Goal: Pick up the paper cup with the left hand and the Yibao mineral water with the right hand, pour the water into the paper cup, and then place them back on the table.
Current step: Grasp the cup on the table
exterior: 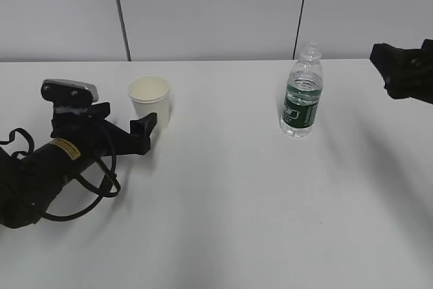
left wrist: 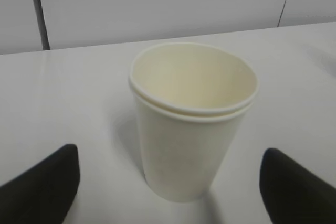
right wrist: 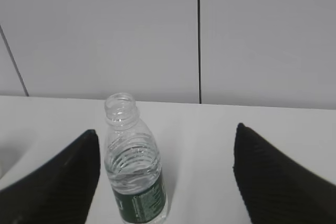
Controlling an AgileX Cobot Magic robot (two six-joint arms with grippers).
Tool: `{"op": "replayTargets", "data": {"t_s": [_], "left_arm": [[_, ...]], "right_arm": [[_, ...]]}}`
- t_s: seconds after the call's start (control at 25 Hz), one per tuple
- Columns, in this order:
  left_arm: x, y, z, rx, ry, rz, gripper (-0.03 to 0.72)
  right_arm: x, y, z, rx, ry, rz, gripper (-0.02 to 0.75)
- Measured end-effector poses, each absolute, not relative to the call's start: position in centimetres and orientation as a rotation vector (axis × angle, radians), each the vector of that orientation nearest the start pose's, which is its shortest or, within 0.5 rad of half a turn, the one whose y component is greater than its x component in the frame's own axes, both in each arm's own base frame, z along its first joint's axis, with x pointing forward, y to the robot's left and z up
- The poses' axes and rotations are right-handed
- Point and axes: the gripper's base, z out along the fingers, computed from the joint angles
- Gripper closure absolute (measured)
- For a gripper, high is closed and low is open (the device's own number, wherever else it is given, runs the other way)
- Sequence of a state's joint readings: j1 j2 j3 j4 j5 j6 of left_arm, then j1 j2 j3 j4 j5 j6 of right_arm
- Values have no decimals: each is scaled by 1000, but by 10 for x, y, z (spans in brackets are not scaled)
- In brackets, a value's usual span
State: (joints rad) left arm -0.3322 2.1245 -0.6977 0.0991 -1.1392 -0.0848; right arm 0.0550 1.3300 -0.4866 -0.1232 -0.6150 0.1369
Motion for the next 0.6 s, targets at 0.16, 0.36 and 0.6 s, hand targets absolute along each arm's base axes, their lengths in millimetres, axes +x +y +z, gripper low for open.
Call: {"op": "replayTargets", "data": {"t_s": [0.16,0.36,0.6], "left_arm": [[335,-124,75,320,1767,-355,58],[345,-129,64,297,1775,-389,66],[355,-134,62,289,1757,-420,72]], "right_arm": [[265,19,232,-4,1667,146,153],[272,18,220,18,1673,150,153],[278,18,211,20,1659,154,153]]}}
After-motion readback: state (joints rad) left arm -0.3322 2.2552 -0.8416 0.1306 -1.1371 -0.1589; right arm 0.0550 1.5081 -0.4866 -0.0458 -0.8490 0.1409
